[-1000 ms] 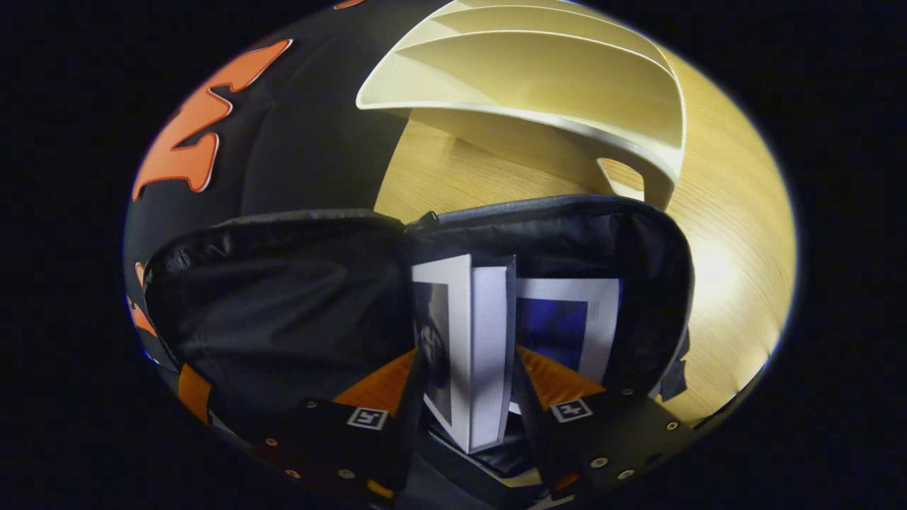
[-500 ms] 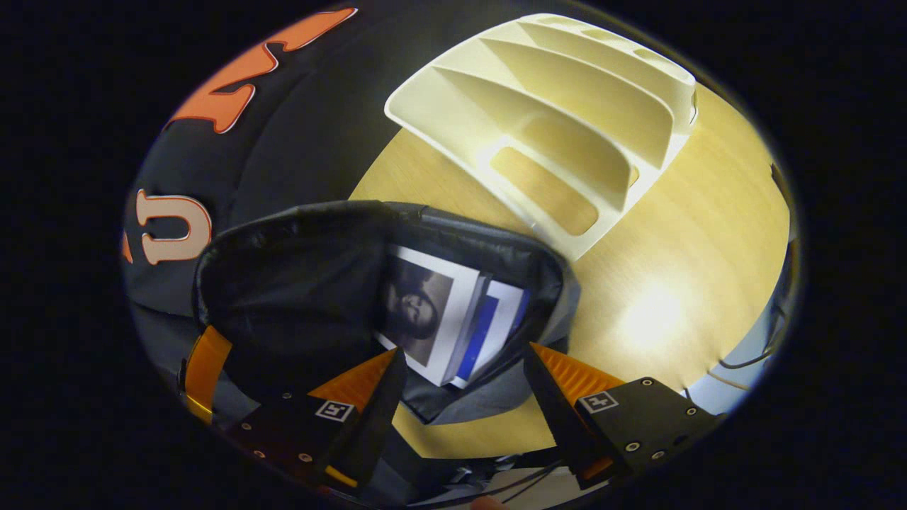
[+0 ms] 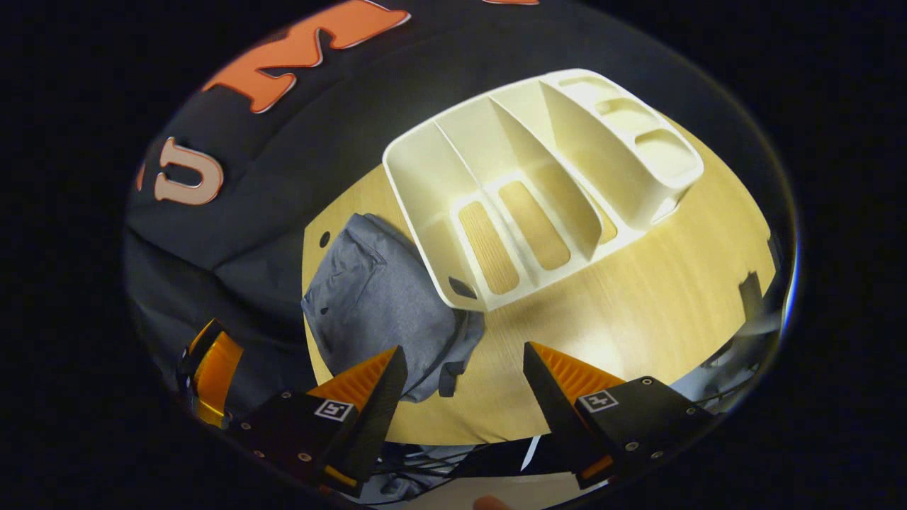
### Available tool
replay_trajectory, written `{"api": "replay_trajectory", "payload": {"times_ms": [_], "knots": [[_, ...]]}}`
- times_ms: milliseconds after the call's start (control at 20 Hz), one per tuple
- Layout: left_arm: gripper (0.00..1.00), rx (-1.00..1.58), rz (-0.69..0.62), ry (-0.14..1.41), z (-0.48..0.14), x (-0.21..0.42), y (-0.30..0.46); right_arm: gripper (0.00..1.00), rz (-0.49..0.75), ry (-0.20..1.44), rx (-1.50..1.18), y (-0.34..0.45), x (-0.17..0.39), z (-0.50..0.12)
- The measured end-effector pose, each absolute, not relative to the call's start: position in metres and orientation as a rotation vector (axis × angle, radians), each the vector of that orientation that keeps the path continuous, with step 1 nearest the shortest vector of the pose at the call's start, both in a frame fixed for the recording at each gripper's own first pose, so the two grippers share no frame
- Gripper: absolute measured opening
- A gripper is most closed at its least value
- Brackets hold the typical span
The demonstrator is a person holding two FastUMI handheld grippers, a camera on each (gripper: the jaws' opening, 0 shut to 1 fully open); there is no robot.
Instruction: Open the schoolbag, grab two books from the bookshelf and put them into the schoolbag.
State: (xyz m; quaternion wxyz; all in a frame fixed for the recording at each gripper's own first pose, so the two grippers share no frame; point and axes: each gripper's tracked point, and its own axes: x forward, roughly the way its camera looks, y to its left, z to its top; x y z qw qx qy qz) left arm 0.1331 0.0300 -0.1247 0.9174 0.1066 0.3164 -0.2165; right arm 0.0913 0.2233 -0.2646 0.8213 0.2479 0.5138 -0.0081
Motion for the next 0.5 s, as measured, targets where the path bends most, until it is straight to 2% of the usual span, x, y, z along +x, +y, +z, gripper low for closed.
{"api": "replay_trajectory", "payload": {"times_ms": [250,400,500], "knots": [[1.00,0.109,-0.328,0.426,-0.077,0.136,0.016,0.99,0.055,0.755,0.249,0.184,0.124,-0.175],[0.99,0.086,-0.281,0.266,-0.036,0.137,0.008,0.98,0.078,0.527,0.168,0.169,0.134,-0.112],[0.99,0.080,-0.265,0.178,-0.013,0.133,0.005,0.98,0.080,0.385,0.137,0.162,0.141,-0.092]]}}
